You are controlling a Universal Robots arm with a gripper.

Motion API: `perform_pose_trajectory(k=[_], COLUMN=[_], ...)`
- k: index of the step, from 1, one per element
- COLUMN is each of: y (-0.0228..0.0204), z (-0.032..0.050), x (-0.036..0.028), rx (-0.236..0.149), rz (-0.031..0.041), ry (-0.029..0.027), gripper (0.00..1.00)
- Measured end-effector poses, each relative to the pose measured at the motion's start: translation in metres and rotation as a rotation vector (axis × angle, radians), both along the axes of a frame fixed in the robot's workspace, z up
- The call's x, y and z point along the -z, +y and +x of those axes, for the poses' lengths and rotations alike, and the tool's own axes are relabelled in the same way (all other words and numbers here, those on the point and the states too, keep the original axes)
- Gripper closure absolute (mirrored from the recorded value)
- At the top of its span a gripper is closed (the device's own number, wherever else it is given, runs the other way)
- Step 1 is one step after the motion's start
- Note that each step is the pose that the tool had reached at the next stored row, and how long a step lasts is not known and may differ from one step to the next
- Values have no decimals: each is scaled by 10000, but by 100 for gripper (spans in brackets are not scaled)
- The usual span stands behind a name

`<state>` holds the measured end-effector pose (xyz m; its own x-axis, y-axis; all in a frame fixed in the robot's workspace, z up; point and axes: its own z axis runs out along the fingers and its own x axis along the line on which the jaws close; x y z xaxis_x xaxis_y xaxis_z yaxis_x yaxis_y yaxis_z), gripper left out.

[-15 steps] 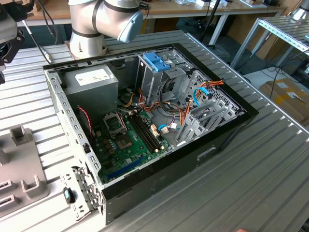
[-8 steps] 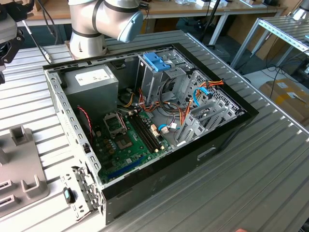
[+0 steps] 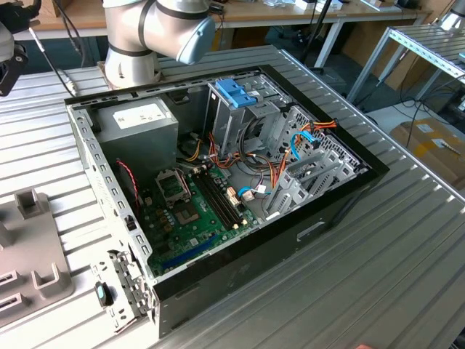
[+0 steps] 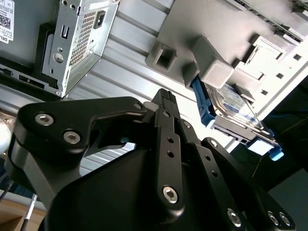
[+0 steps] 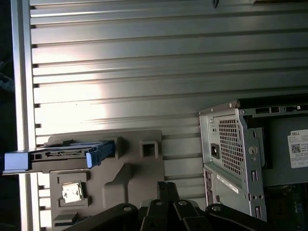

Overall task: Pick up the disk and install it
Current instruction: 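Reach for the disk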

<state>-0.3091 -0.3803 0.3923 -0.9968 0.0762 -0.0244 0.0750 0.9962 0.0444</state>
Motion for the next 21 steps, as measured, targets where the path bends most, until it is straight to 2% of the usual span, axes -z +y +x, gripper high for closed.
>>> perform_pose_trajectory(k=[6,18,21], y=[0,0,0], z=[-94,-197,-257], x=[1,0,1], rx=[0,1,0], rz=[1,0,0], ry=[-1,0,-1], gripper=[89,89,89])
